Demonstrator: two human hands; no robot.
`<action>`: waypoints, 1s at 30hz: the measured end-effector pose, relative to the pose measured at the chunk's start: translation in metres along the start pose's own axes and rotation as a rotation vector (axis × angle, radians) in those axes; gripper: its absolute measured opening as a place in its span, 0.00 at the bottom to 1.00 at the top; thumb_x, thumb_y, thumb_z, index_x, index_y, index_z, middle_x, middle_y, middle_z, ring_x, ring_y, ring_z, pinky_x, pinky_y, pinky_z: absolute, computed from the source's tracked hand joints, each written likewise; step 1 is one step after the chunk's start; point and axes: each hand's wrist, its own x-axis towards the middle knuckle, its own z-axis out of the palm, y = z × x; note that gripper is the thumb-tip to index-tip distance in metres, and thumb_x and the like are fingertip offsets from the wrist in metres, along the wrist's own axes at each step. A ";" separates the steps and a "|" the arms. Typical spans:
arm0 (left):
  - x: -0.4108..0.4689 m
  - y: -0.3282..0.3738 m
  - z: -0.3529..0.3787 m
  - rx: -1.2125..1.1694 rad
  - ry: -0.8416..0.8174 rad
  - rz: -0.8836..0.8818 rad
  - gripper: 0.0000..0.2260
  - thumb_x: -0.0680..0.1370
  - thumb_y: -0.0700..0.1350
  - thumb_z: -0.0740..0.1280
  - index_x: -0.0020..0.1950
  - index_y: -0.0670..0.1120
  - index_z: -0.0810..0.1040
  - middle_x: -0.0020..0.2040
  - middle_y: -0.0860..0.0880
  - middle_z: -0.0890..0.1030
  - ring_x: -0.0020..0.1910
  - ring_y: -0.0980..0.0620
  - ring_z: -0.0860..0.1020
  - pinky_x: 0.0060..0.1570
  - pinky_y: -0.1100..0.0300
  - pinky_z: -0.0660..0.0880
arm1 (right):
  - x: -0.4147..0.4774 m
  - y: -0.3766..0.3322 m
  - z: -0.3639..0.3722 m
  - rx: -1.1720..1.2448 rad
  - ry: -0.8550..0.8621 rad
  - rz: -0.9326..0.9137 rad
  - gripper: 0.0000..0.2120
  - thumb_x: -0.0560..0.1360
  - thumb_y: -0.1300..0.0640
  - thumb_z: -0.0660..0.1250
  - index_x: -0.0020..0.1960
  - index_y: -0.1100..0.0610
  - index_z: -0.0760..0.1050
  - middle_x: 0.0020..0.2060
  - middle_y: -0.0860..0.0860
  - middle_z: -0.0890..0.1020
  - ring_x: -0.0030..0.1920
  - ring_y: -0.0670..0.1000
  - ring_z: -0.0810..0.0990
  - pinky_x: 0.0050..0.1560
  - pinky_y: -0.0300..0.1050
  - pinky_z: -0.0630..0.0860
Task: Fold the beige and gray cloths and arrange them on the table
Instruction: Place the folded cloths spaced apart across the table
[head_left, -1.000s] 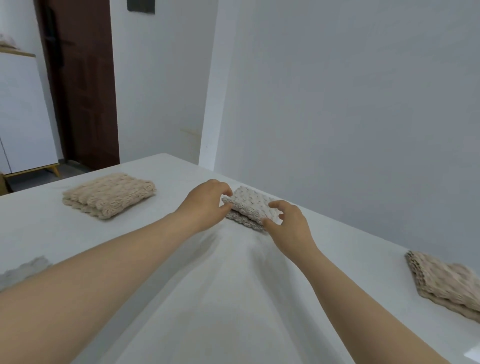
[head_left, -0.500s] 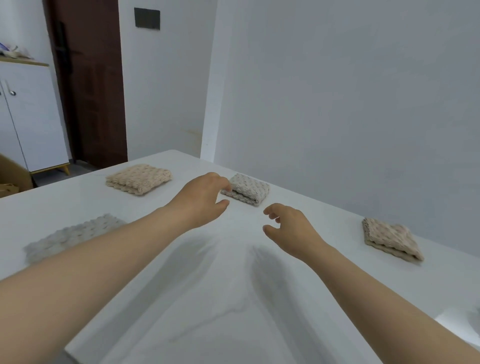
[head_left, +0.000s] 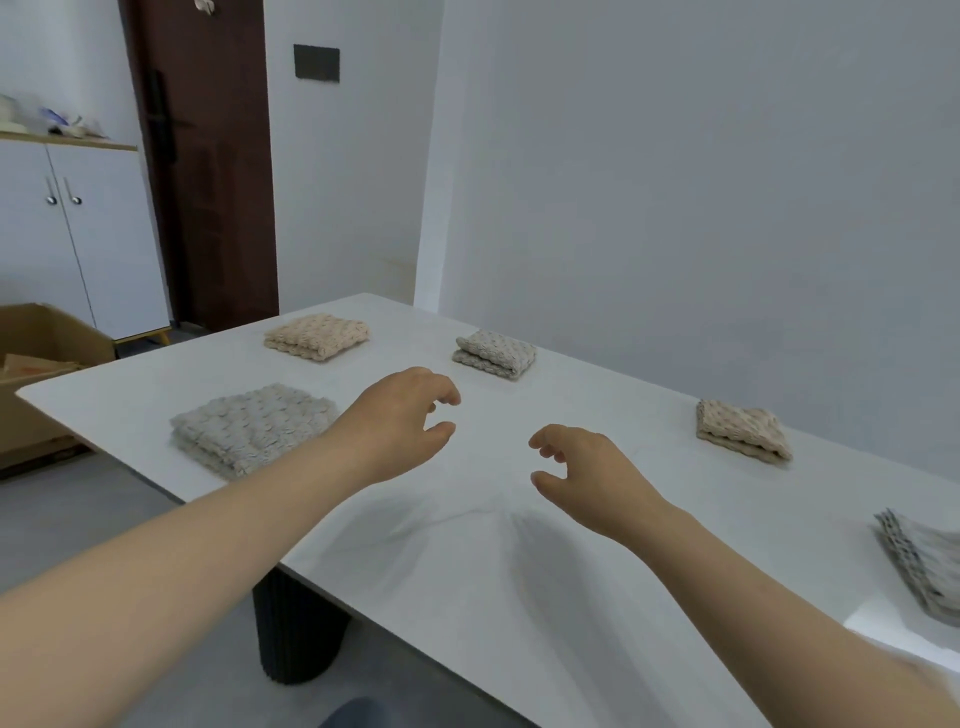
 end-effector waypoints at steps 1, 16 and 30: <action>-0.002 0.001 0.002 -0.008 -0.004 0.001 0.12 0.77 0.46 0.64 0.61 0.50 0.75 0.59 0.53 0.75 0.55 0.56 0.75 0.57 0.59 0.72 | -0.002 0.001 0.000 -0.004 -0.004 -0.007 0.18 0.77 0.54 0.63 0.67 0.51 0.70 0.59 0.47 0.77 0.59 0.47 0.74 0.56 0.40 0.70; 0.042 -0.029 0.076 -0.129 -0.152 -0.065 0.12 0.77 0.47 0.65 0.60 0.50 0.75 0.59 0.54 0.76 0.55 0.56 0.75 0.57 0.57 0.73 | 0.028 0.043 0.032 -0.098 -0.144 0.014 0.18 0.79 0.53 0.60 0.68 0.49 0.69 0.62 0.45 0.76 0.63 0.46 0.73 0.59 0.38 0.68; 0.098 0.038 0.011 -0.004 -0.444 -0.143 0.15 0.79 0.48 0.61 0.65 0.50 0.72 0.62 0.52 0.74 0.59 0.52 0.74 0.54 0.64 0.67 | 0.055 0.060 -0.079 -0.127 -0.384 0.204 0.20 0.80 0.53 0.59 0.71 0.51 0.66 0.62 0.49 0.76 0.61 0.50 0.75 0.59 0.42 0.71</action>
